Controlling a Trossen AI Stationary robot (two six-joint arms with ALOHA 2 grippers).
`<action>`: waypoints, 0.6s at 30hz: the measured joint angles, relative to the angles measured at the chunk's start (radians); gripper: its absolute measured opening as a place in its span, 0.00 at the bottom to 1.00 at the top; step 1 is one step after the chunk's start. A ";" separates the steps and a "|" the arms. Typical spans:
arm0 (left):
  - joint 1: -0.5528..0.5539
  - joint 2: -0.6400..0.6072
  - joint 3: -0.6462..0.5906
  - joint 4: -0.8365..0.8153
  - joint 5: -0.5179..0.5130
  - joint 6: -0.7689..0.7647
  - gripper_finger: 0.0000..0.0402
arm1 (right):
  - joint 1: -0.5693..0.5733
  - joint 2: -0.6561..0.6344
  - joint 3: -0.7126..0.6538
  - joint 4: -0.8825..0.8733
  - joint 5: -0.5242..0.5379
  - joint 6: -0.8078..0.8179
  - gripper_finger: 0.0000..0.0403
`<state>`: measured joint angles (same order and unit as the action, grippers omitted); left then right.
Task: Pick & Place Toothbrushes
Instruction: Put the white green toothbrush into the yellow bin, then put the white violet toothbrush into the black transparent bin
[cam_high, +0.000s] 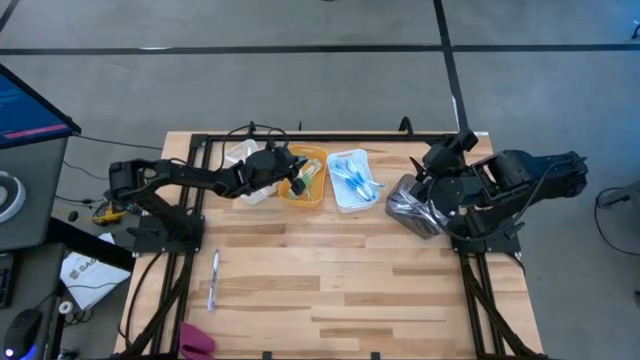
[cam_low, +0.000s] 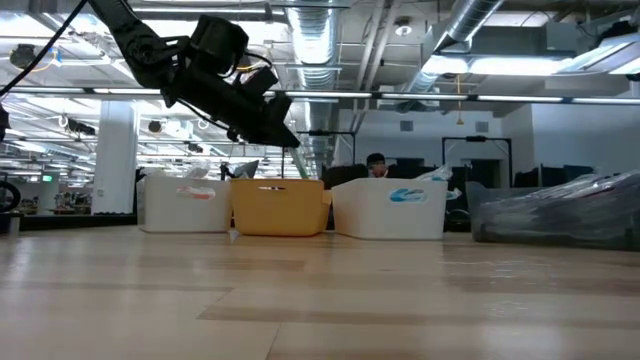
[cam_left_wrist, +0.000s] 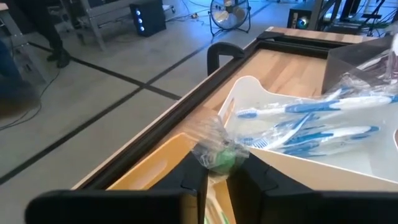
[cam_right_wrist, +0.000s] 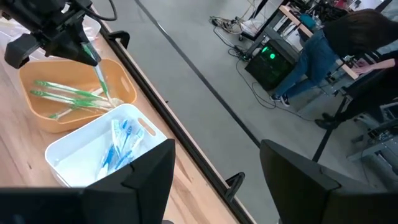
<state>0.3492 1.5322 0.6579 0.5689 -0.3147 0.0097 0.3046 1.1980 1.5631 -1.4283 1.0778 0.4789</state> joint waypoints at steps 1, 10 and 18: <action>0.000 0.000 0.000 -0.002 0.000 0.000 0.12 | 0.000 0.000 0.000 -0.003 0.000 0.000 0.57; -0.012 0.000 0.000 -0.090 0.000 0.000 0.19 | 0.000 0.000 0.000 -0.007 -0.007 -0.004 0.57; -0.015 0.000 0.000 -0.113 0.001 -0.066 0.30 | 0.001 0.000 0.000 -0.018 -0.007 -0.011 0.57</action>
<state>0.3340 1.5326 0.6582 0.4558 -0.3141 -0.0563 0.3054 1.1984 1.5631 -1.4464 1.0710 0.4679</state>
